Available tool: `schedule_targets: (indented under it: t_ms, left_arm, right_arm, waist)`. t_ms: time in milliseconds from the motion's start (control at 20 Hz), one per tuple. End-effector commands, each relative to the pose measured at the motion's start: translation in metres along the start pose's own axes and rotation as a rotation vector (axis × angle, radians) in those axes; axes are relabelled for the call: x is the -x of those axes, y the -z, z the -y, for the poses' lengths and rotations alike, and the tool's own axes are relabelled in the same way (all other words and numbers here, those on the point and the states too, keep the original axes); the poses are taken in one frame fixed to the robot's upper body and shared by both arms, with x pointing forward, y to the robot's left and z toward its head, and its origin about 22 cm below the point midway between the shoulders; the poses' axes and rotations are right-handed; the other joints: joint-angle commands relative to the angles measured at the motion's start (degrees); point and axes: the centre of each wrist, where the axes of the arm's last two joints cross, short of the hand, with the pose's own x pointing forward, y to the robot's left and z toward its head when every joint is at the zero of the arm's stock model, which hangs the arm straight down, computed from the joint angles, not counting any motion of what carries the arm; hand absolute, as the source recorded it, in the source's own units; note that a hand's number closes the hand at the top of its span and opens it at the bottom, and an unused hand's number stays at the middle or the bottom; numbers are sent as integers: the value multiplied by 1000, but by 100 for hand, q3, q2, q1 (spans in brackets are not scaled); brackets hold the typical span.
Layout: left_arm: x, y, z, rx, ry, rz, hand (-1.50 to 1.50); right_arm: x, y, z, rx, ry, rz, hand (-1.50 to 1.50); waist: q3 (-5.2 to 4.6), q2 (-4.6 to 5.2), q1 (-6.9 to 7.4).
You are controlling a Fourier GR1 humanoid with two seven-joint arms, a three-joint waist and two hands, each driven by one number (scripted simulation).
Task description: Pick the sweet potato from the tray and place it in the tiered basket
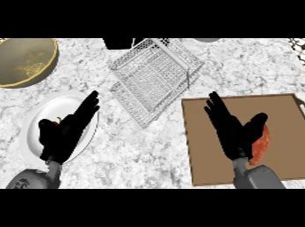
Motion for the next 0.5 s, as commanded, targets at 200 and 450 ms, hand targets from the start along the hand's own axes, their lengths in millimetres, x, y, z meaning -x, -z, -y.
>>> schedule_targets:
  t_ms: [200,450]
  left_arm:
    - [-34,2,-33,-118,344,267,0]
    - [-24,-4,-33,-152,380,307,0]
  right_arm:
    - [-108,12,19,-175,-161,474,150]
    - [-79,15,99,593,-233,280,-150]
  waist:
    - [-14,-78,225]
    - [-32,14,169]
